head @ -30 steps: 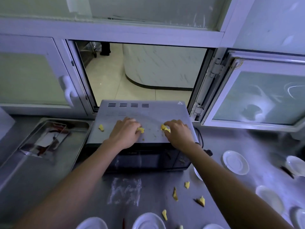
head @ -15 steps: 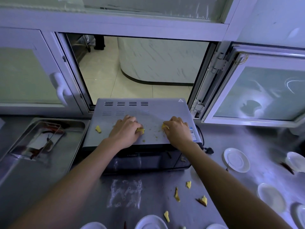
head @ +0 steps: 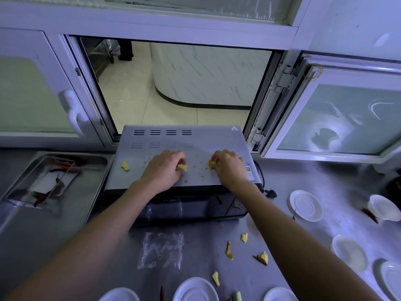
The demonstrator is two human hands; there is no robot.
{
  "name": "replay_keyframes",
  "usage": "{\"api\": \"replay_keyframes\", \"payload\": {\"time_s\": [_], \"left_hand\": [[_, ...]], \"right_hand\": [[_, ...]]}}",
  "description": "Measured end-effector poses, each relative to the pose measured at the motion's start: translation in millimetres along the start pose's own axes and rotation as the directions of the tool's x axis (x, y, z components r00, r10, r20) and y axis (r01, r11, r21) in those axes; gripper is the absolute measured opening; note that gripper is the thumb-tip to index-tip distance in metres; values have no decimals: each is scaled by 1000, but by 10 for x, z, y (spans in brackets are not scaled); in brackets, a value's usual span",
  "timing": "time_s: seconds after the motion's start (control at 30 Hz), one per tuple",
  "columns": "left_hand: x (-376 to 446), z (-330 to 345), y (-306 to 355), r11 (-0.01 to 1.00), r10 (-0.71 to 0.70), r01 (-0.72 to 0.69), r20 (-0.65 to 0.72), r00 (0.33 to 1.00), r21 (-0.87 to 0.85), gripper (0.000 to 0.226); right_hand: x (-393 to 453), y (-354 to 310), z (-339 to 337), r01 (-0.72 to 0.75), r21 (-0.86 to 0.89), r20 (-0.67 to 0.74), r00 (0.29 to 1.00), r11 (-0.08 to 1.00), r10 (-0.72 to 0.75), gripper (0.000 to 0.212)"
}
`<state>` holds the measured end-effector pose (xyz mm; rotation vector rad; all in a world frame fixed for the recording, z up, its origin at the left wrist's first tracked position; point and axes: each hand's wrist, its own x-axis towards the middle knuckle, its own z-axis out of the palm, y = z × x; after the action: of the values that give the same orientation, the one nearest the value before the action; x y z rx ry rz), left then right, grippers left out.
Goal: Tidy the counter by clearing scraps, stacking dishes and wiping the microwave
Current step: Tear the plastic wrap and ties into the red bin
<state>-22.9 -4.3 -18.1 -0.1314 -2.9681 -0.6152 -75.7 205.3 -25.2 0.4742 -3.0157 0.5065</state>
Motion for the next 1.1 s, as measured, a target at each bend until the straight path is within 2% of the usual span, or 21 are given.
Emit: {"api": "replay_keyframes", "payload": {"time_s": [0.2, 0.43, 0.6, 0.87, 1.1], "left_hand": [[-25, 15, 13, 999, 24, -25, -29, 999, -42, 9], [-45, -25, 153, 992, 76, -77, -6, 997, -98, 4], [-65, 65, 492, 974, 178, -175, 7, 984, -146, 7], [-222, 434, 1318, 913, 365, -351, 34, 930, -211, 11], [-582, 854, 2272, 828, 541, -504, 110, 834, -247, 9]], "right_hand": [[-49, 17, -11, -23, 147, -31, 999, 989, 28, 5], [-307, 48, -150, -64, 339, -90, 991, 939, 100, 3], [-708, 230, -387, -156, 372, -122, 969, 915, 215, 5], [-1608, 724, -667, -337, 368, -191, 885, 867, 425, 3], [-2695, 1353, -795, -449, 419, -235, 786, 789, 572, 6]]}}
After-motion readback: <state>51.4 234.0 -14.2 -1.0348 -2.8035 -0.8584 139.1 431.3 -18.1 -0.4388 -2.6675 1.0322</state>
